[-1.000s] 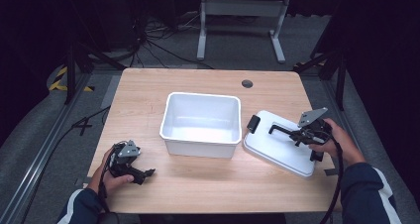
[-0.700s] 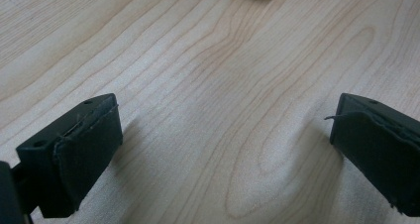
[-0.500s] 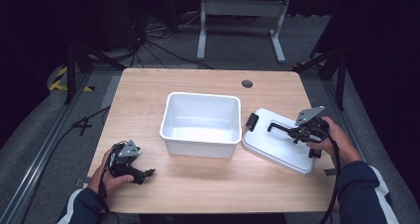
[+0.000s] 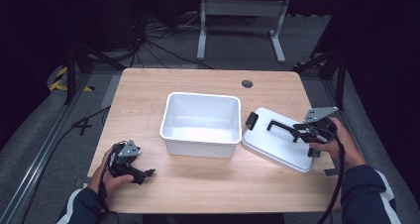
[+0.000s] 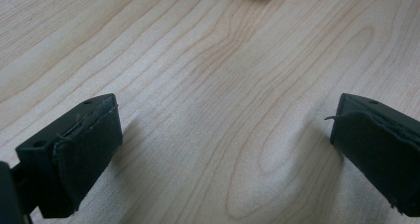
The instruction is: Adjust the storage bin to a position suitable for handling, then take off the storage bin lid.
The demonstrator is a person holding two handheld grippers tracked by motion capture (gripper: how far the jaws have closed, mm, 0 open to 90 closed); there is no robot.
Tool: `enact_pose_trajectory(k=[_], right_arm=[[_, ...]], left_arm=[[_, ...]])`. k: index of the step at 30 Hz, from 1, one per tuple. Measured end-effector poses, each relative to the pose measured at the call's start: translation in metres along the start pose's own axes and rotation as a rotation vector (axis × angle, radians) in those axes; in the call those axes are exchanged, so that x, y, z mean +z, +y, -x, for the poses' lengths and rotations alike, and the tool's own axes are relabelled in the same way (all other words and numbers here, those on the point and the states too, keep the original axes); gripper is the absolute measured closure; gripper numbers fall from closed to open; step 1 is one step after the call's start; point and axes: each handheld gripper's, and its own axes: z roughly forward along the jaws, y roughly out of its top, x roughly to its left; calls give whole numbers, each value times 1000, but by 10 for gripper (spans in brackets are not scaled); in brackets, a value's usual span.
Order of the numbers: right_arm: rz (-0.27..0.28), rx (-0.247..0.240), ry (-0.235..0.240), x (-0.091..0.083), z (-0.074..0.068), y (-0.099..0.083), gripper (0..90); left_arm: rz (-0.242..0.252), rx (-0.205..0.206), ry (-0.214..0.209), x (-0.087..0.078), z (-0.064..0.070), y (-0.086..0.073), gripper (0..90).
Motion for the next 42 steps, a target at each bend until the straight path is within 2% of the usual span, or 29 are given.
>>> enact_pose_trajectory(k=[6, 8, 12, 18, 20, 23, 28, 33, 38, 42], right_arm=[[57, 52, -47, -17, -9, -15, 581], [69, 53, -62, -22, -13, -19, 557], [98, 81, -71, -30, -21, -28, 522], [121, 114, -111, -38, -37, -43, 442], [132, 111, -118, -40, -42, -49, 410], [133, 137, -132, -42, -48, -57, 383], [143, 159, -142, -44, -62, -80, 319], [157, 225, -118, -42, -73, -106, 301], [138, 248, -109, -33, -78, -125, 290], [156, 270, -56, -26, -81, -134, 281]], left_arm=[[1, 2, 0, 0, 0, 0, 1], [-1, 0, -3, 0, 0, 0, 1], [0, 2, 0, 0, 0, 0, 1], [1, 3, 0, 0, 0, 0, 1], [0, 2, 0, 0, 0, 0, 1], [-1, -1, -3, 0, 0, 0, 1], [4, -7, -3, 0, 1, -1, 2], [6, -7, -3, 0, 1, -1, 2], [7, -4, 0, 0, 0, -1, 2], [3, -7, -4, 0, 0, -1, 2]])
